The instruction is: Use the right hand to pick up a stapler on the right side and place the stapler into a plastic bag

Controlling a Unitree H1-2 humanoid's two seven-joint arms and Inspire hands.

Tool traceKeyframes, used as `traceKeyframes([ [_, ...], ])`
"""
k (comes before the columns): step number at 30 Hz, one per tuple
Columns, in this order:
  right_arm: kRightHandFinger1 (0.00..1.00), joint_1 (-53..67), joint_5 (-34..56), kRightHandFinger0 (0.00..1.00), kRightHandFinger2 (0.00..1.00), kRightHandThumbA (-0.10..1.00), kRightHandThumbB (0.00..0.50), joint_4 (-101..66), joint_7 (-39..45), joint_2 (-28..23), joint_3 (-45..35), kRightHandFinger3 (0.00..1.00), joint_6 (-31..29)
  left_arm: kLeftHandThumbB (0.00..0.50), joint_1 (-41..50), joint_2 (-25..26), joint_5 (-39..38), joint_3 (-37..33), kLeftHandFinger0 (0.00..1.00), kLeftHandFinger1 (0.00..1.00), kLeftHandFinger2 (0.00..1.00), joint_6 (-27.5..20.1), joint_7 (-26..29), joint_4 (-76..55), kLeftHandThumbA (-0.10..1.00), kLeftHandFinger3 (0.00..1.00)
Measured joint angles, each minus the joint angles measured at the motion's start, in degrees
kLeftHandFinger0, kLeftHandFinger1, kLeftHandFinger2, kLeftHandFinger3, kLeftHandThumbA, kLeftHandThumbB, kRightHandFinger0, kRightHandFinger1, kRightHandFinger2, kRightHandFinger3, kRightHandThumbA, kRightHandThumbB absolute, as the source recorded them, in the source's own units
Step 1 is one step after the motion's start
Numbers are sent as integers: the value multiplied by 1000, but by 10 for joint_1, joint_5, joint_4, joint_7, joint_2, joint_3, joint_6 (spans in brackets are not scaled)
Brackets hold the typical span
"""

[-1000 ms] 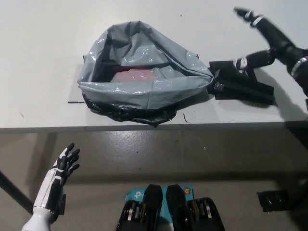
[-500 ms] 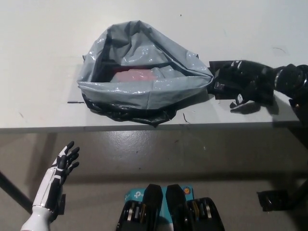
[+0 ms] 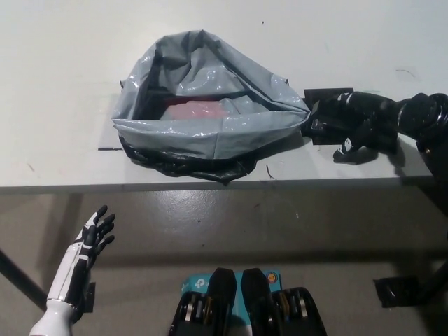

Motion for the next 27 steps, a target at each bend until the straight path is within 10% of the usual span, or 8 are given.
traceKeyframes([
  [2,940,0,-1,1000,949,957,322,9,-11,5,-8,1000,-10,30,0,0,0,0,1000,1000,1000,0,0,-1,1000,1000],
  [3,564,0,-1,604,611,887,315,10,-12,5,-10,615,-11,51,0,0,0,0,1000,1000,1000,0,0,-1,1000,1000],
  [5,642,0,-2,611,617,814,309,20,-28,10,-20,482,-22,64,-2,0,0,-1,1000,1000,1000,1,0,-1,1000,1000],
  [7,288,2,-6,156,340,625,248,23,-48,16,-29,236,-28,50,-3,2,1,-2,1000,1000,1000,2,0,-3,953,1000],
  [8,291,2,-6,114,406,631,242,23,-57,19,-33,250,-29,47,-4,3,2,-2,1000,1000,1000,2,0,-3,925,1000],
  [11,540,7,-10,197,755,642,226,23,-92,30,-46,458,-35,47,-7,7,4,-4,1000,1000,1000,4,0,-6,912,1000],
  [18,667,17,-17,284,846,668,230,22,-127,38,-61,600,-44,23,-10,10,4,-6,1000,1000,1000,8,0,-7,833,1000],
  [27,556,41,-19,191,754,614,235,8,-140,38,-83,524,-53,1,-9,11,-2,-7,1000,1000,1000,11,-9,-13,804,1000],
])
